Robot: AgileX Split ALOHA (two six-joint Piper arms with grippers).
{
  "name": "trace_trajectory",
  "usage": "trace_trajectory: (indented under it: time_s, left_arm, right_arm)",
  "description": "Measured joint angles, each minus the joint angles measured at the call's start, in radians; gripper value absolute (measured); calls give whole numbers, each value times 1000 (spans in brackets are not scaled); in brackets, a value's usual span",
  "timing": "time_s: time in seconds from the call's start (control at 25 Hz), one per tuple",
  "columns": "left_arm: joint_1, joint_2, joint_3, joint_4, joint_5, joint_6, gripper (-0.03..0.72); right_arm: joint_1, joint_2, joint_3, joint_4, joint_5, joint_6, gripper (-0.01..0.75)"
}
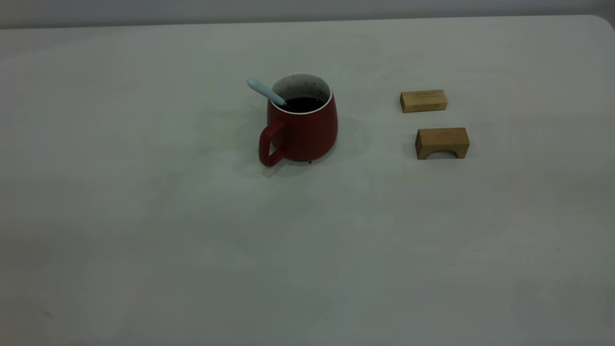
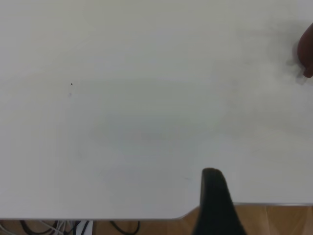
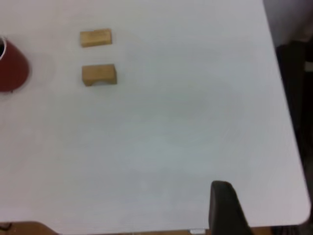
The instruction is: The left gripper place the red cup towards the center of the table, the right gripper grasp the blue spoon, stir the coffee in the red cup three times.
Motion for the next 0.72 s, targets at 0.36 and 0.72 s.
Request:
trace_trajectory:
  time_s: [0.36,0.72]
  left_arm:
    - [0,0,0,0,0,1,551]
    - [0,0,0,0,0,1,551]
  right_arm:
    - [0,-241,173,66,-63,-70,447]
    - [0,-255,182,70,-61,-110,447]
